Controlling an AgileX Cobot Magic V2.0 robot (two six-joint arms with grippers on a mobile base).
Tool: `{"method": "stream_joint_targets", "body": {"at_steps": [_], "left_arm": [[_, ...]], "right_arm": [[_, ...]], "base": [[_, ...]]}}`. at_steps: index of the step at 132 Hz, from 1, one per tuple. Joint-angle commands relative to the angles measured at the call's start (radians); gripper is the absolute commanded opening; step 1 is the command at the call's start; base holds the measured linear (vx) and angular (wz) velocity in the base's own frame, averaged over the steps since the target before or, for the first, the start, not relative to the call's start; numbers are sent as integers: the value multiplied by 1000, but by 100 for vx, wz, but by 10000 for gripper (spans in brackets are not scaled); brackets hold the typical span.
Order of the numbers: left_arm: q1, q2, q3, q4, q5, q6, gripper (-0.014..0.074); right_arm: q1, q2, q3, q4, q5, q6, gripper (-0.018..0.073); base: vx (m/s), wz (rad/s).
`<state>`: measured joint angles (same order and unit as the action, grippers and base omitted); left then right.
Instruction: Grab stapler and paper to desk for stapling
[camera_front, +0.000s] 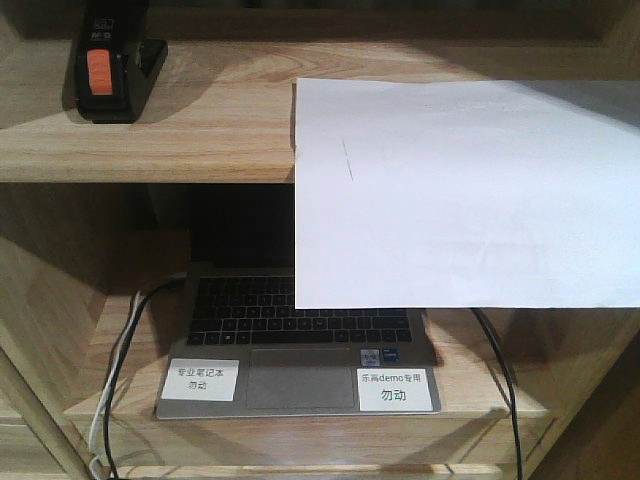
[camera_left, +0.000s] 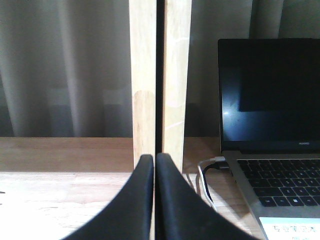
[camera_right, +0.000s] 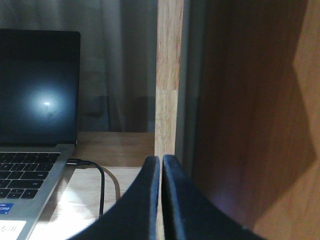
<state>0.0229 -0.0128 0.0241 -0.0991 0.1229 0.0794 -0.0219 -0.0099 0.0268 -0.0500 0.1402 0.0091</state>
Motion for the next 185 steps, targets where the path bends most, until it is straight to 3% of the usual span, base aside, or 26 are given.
{"method": "stream_joint_targets", "body": {"at_steps": [1,162,185], "left_arm": [[-2,-15,10,-7,-77,-8,-6],[-2,-15,10,-8,-86,-9,-6],[-2,-15,10,-36,-169,-10,-6]], "right_arm": [[-4,-10,5,-4,-75,-9,-5],[-4,-10,4,-13,-87,-9,-5],[-4,-10,4,-12,-148,-9,-5]], "base": [[0,0],[0,0],[0,0]]}}
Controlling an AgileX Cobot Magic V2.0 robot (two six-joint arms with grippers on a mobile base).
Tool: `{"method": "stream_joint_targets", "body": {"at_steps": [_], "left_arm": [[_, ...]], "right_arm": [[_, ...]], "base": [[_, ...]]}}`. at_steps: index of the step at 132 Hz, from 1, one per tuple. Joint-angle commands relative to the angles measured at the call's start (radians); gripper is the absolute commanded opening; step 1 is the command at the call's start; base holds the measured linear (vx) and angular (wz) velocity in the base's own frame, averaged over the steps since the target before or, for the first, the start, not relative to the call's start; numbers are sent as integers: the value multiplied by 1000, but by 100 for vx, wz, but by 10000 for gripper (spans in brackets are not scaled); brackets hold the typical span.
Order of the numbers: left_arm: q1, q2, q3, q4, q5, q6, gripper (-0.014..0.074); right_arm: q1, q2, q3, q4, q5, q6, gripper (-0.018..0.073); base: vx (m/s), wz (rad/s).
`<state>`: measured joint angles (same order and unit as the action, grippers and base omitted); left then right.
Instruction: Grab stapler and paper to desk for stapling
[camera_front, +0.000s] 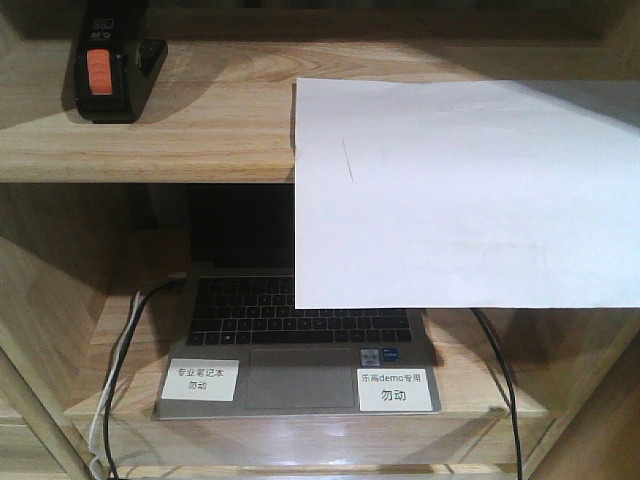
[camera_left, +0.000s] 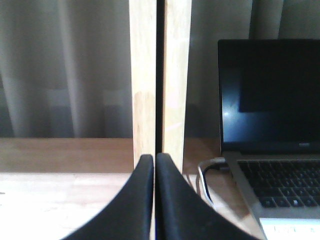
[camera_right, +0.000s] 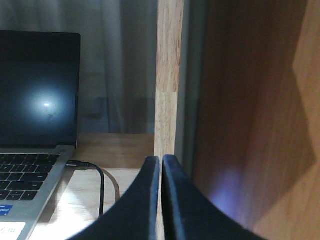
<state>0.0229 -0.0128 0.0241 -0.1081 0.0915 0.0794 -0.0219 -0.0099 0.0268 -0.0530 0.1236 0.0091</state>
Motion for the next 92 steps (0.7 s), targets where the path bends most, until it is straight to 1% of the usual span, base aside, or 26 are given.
{"method": "stream_joint_targets", "body": {"at_steps": [1,19,35,43,49,56,63,66,67,80,81,92], "left_arm": [[-2,-15,10,-27,-138,-10,-6],[-2,-15,10,-27,-280,-10,-6],[-2,-15,-4,-27,-437,-10,-6],[-2,-15,-31,-27,-498,-10,-6],[-2,-15,-59,-27,-514,-10,-6],[-2,-15,-97,-27,-509,-10,-6],[-2,-14,-178,-27,-470,-10,-6],[-2,-14,-187,-27,-465,-10,-6],[-2,-14,-215,-27,-447,-10,-6],[-2,-5,-344,-27,-350,-10,-6],[-2,-1,-375,-27,-326,-10,-6],[-2,23,-479,-26,-249,-10,-6]], "right_arm": [[-4,-10,4,-9,-131,-9,-5],[-4,-10,2,-9,-228,-9,-5],[-4,-10,-10,-9,-368,-9,-5],[-4,-10,-36,-9,-400,-9,-5],[-4,-10,-71,-9,-404,-9,-5],[-4,-10,-113,-9,-404,-9,-5],[-4,-10,-166,-9,-404,-9,-5],[-4,-10,-181,-9,-404,-9,-5],[-4,-10,-203,-9,-404,-9,-5],[-4,-10,-305,-9,-397,-9,-5],[-4,-9,-322,-9,-395,-9,-5],[-4,9,-426,-9,-373,-9,-5]], "base": [[0,0],[0,0],[0,0],[0,0],[0,0],[0,0],[0,0],[0,0],[0,0],[0,0],[0,0],[0,0]]}}
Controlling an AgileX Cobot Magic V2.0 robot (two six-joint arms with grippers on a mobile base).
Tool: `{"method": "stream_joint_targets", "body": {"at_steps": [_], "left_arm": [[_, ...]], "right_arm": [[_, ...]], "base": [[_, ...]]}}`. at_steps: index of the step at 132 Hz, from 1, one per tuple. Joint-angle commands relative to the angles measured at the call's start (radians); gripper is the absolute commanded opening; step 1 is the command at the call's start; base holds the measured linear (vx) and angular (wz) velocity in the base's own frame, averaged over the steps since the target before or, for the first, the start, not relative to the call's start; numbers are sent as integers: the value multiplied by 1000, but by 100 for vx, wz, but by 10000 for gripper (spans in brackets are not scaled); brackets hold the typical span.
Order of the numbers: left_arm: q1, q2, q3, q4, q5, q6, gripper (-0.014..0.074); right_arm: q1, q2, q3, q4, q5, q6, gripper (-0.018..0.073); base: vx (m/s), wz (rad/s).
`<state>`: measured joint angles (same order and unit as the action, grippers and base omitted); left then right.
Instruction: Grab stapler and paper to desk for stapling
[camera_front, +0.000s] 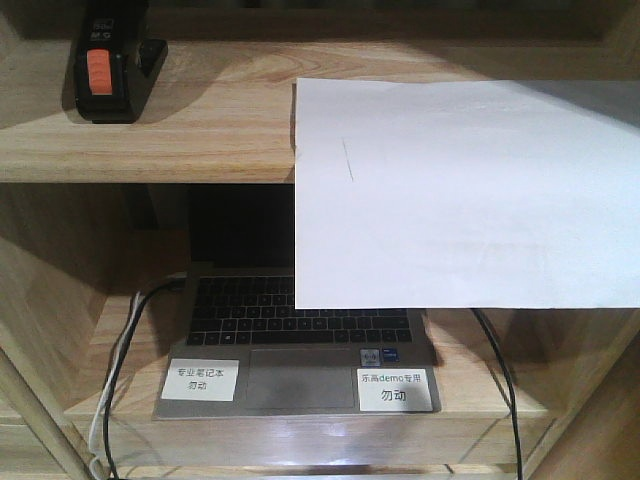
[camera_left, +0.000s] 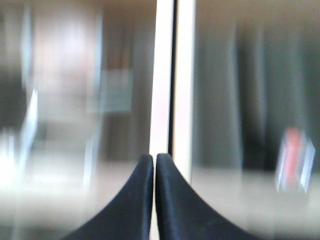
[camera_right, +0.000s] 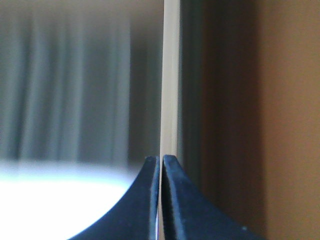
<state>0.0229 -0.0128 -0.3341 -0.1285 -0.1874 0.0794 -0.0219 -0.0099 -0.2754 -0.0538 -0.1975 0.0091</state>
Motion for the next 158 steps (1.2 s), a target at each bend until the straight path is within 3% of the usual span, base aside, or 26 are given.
{"method": "stream_joint_targets", "body": {"at_steps": [1,36,55,75,99,121,131,145,158], "left_arm": [[-2,32,-150,-5,50,-9,-6],[-2,218,-453,-3,151,-7,-6],[-2,324,-571,-3,274,-7,-6],[-2,405,-638,-5,430,-7,7],[-2,452,-642,-6,495,-7,52],[-2,462,-642,-6,531,-7,173],[-2,462,-642,-6,546,-7,277],[-2,462,-642,-6,560,-7,432],[-2,462,-642,-6,565,-9,605]], "right_arm": [[-4,15,-141,-8,-43,-9,-5],[-4,200,-507,-7,182,-9,-5],[-4,324,-658,-4,312,-9,-5],[-4,435,-724,39,399,-9,-5],[-4,529,-724,102,485,-9,-1],[-4,572,-724,102,549,-9,46],[-4,575,-724,102,567,-9,101],[-4,575,-724,102,574,-9,223],[-4,575,-724,101,574,-9,407]], "base": [[0,0],[0,0],[0,0],[0,0],[0,0],[0,0],[0,0],[0,0],[0,0]]}}
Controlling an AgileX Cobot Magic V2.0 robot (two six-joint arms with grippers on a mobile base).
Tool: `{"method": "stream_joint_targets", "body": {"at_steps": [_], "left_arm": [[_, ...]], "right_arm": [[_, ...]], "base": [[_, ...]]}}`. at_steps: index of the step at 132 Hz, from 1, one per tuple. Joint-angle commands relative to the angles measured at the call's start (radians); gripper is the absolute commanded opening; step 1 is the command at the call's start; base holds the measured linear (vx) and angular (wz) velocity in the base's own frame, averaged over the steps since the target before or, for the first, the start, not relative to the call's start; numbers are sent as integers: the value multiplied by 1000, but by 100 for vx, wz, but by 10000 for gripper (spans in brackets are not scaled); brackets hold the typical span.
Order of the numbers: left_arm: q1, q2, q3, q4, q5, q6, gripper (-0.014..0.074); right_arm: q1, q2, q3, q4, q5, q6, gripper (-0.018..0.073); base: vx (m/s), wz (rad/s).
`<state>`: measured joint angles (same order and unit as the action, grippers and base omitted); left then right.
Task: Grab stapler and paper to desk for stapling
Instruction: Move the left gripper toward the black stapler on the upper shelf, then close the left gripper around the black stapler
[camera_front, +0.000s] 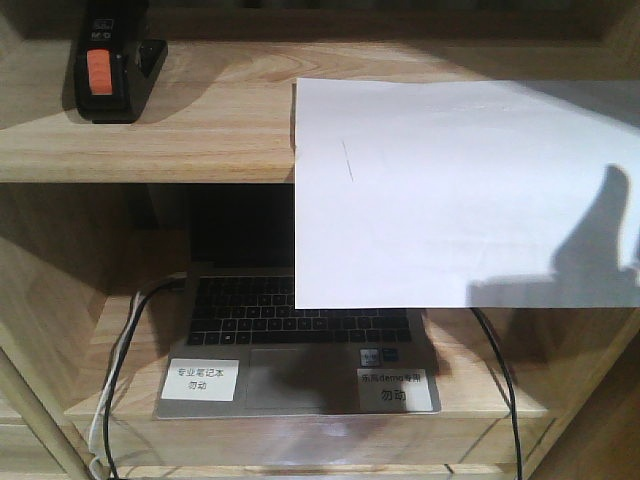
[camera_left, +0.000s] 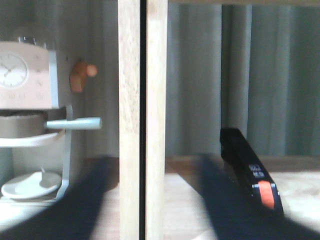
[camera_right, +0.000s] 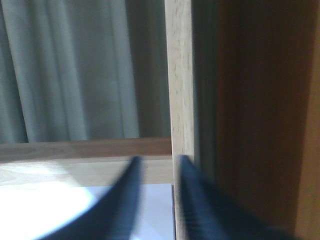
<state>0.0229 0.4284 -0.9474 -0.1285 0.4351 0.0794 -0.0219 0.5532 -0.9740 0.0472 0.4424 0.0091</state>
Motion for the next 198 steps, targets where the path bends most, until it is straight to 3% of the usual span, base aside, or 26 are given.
{"method": "stream_joint_targets", "body": {"at_steps": [1,12,26,47,88,114,157,198], "left_arm": [[-2,21,-29,-6,-58,-9,605],[-2,21,-29,-6,-62,-9,736],[-17,21,-29,-6,-72,-9,727],[-79,22,-29,-6,-93,-9,719],[-381,63,-29,-6,-180,-9,703],[-530,143,-29,-6,-183,-9,688],[-650,256,-29,-6,-207,-9,680],[-669,283,-34,-9,-195,-11,677]], "right_arm": [[-4,12,-26,-1,-66,-9,407],[-4,12,-26,-1,-66,-9,571],[-4,12,-26,-3,-66,-9,731],[-4,12,-26,-3,-66,-9,720],[-4,12,-26,-3,-68,-9,654],[-4,12,-26,-3,-68,-9,571],[-4,12,-26,-3,-68,-9,484],[-4,12,-26,-3,-68,-9,483]], "base": [[0,0],[0,0],[0,0],[0,0],[0,0],[0,0],[0,0],[0,0]]}}
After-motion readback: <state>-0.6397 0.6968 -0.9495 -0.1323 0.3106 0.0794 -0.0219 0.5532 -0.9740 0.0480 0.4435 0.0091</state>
